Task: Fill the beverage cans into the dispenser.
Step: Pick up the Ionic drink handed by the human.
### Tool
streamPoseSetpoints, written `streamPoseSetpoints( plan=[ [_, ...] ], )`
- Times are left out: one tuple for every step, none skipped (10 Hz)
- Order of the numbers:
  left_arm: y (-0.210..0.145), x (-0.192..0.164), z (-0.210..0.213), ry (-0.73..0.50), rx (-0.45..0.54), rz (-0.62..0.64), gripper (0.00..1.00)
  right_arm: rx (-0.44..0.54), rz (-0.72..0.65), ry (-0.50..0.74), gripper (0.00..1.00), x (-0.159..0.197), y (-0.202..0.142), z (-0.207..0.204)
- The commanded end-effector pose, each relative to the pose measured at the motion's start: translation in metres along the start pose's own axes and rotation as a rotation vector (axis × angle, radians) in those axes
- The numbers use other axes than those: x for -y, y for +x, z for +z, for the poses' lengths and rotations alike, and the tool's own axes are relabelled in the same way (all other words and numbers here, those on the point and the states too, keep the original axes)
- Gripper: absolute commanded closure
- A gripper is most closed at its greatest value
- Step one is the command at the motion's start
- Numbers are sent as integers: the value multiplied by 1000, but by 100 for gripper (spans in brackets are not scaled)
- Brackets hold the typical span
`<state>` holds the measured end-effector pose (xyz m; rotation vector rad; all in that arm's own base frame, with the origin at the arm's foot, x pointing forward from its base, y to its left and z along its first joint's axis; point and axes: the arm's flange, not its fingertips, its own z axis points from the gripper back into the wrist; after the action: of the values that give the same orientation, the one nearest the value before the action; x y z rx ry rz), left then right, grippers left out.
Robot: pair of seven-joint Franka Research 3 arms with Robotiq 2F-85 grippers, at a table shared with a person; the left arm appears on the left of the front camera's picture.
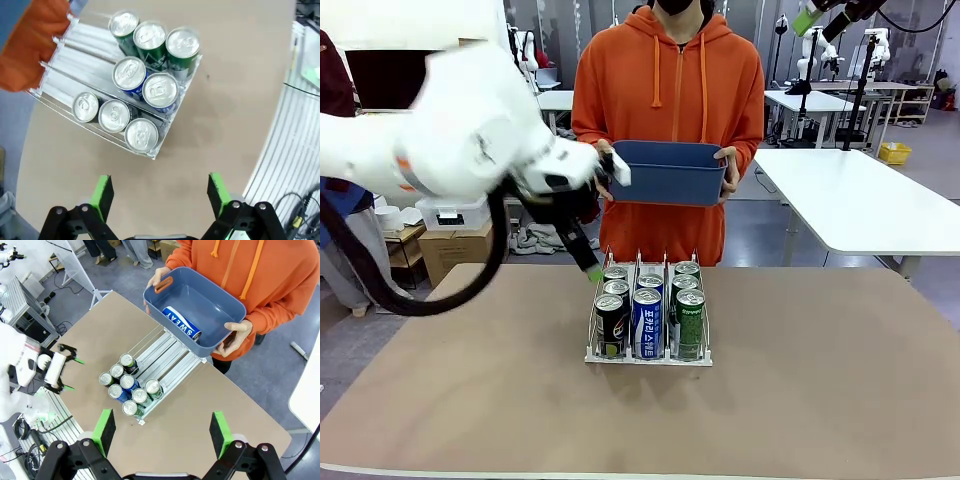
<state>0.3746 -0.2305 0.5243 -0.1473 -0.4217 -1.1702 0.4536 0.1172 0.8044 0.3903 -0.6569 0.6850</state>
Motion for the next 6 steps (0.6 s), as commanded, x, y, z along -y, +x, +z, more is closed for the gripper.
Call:
streamPoseSetpoints(
  plan=[
    [-19, -20, 49, -106, 41, -53, 0, -3, 1, 2, 0, 0, -1, 1],
    [-20, -31, 68, -113, 48, -69, 0, -3, 1, 2, 0, 0, -1, 1],
    [-21, -45, 94, -111, 61, -74, 0, -3, 1, 2, 0, 0, -1, 1],
    [-22, -61, 121, -125, 87, -92, 0, -3, 1, 2, 0, 0, -1, 1],
    [-19, -73, 148, -116, 142, -78, 0, -3, 1, 2, 0, 0, -1, 1],
    [-18, -84, 169, -84, 189, -64, 0, -3, 1, 2, 0, 0, -1, 1]
  ],
)
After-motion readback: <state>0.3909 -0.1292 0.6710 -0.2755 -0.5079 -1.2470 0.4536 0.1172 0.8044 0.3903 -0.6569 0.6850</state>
